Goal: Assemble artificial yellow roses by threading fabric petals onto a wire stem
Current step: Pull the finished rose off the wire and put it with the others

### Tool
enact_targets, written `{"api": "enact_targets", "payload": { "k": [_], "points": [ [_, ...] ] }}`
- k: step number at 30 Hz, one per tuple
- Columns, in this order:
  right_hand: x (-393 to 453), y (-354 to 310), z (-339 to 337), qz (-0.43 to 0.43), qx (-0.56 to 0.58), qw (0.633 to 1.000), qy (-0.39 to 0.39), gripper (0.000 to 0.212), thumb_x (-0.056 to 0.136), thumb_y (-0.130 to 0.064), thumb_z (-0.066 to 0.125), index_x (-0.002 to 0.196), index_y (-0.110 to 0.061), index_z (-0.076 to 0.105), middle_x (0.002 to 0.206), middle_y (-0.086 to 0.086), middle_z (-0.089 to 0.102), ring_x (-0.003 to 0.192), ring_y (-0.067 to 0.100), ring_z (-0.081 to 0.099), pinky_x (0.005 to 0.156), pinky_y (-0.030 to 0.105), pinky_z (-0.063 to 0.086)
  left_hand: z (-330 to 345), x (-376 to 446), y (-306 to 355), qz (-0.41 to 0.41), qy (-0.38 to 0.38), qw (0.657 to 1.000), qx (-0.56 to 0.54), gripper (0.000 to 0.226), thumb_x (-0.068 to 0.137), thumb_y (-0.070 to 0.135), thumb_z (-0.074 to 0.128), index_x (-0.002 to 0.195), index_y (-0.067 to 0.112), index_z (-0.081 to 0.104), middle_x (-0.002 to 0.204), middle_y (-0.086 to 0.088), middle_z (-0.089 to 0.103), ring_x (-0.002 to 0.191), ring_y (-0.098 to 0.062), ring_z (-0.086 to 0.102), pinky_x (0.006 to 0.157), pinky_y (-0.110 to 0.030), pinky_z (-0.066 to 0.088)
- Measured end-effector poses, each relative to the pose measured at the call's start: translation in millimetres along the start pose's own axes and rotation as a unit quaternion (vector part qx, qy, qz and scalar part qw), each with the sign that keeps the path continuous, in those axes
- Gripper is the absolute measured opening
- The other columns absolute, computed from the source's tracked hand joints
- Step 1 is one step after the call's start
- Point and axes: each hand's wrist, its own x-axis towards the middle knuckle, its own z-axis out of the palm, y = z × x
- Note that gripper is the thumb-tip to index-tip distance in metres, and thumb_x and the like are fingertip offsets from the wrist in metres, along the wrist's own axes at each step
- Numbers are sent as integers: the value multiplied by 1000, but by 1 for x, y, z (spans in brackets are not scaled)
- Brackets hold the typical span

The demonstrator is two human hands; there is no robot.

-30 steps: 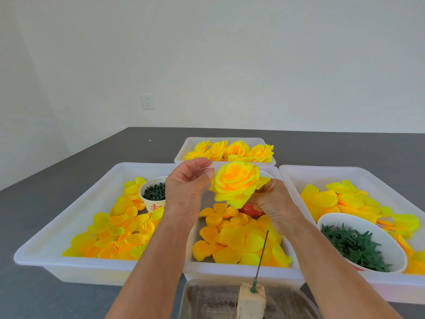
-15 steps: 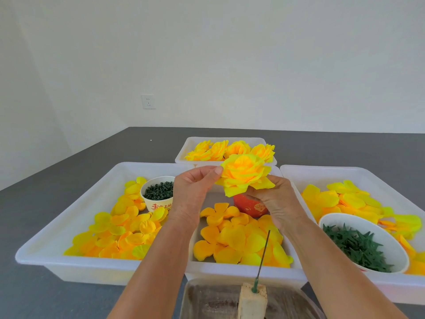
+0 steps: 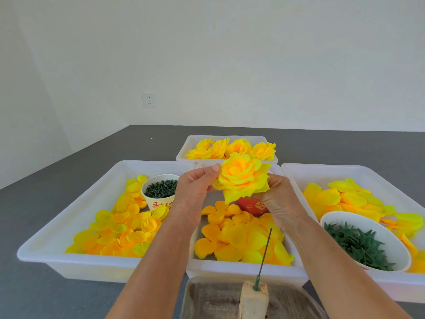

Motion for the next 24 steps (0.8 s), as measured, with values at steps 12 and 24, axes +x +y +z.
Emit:
{"api": "enact_targets", "payload": {
  "k": [12, 24],
  "points": [
    [3, -1, 1, -2, -9, 1000, 23, 16, 74, 0, 73, 83, -12, 69, 87, 12, 69, 88, 32, 62, 86, 43, 51, 3, -5, 2, 48, 38, 998, 28, 29, 85, 24, 64, 70, 0, 64, 70, -10, 57, 70, -16, 48, 70, -26, 42],
    [0, -1, 1, -26, -21, 999, -23, 28, 72, 2, 73, 67, -25, 69, 57, -19, 67, 56, -7, 61, 52, 9, 46, -1, -1, 1, -4, 25, 1000, -2, 23, 83, 30, 64, 86, 6, 67, 85, -13, 63, 82, -22, 56, 74, -32, 50]
  ]
}}
